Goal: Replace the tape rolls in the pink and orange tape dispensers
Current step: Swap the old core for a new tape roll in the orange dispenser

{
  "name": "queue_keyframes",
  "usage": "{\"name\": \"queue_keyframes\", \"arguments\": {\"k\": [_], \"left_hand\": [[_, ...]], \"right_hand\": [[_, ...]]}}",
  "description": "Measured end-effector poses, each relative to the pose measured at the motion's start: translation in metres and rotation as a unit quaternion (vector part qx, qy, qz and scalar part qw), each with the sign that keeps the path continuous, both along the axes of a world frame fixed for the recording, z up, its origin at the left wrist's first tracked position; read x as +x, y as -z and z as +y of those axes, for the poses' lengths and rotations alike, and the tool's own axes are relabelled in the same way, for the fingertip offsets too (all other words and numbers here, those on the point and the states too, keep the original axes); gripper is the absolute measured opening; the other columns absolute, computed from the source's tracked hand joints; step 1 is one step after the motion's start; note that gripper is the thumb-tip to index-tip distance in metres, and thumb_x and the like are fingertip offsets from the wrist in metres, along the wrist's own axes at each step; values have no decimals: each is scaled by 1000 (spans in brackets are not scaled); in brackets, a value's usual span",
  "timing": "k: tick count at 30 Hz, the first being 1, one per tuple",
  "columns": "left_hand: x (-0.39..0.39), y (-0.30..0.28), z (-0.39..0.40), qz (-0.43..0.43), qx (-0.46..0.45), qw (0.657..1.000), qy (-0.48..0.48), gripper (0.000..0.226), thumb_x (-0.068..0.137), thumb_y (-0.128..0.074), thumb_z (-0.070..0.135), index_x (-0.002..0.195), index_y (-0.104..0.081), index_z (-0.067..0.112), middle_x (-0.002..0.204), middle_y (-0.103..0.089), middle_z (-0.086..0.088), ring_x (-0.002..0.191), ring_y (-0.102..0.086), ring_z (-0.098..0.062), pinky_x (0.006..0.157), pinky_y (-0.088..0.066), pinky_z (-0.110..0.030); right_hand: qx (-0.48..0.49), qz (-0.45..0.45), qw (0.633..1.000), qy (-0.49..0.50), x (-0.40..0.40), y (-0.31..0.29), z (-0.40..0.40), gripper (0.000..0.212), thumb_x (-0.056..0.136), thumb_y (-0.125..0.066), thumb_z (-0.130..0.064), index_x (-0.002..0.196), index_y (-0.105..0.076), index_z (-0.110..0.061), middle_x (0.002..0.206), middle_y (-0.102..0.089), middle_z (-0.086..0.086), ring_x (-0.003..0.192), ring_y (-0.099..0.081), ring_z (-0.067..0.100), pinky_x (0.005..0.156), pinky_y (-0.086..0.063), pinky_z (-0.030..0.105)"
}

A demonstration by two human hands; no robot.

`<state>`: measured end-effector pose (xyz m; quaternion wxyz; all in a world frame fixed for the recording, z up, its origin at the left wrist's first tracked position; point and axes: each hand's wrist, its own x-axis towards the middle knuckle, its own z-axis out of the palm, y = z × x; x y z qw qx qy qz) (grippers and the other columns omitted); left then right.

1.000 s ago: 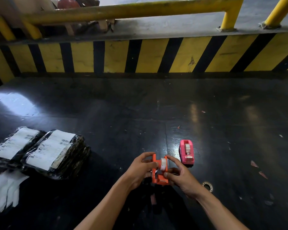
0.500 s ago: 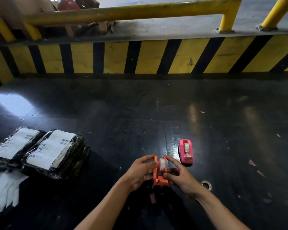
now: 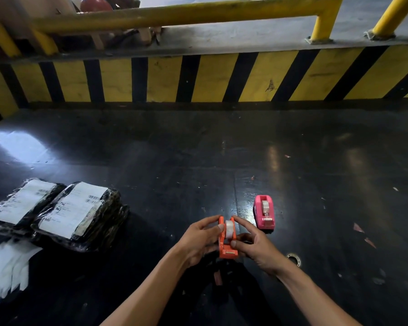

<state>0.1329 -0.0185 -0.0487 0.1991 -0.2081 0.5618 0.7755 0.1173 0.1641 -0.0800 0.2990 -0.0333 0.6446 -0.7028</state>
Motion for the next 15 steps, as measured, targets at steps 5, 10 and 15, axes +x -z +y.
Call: {"name": "queue_keyframes", "arguments": {"k": [5,10,15], "left_hand": [[2,7,3,-3,-8,1000,-14,37,95,-64,8,132,-57,9,110,-75,-21,102,-74,-35,81,-63,-42],[7,16,7,-13,7,999,-44,32,96,-61,2,127,-56,6,116,-71,-27,102,-72,-39,80,-63,-45],[15,32,20,-19,13,991,-132,30,93,-65,1,118,-50,3,121,-65,-30,102,-71,-40,81,-62,-49]], "right_hand": [[17,15,1000,6,2,4,-1,66,84,-65,4,136,-46,-32,104,-64,25,91,-68,25,73,-56,29],[30,2,999,28,3,7,2,33,86,-63,3,114,-60,-12,109,-67,24,86,-71,17,65,-56,23],[70,34,997,-20,5,13,3,28,88,-66,-20,116,-66,-16,104,-75,2,93,-70,8,78,-53,20]]}}
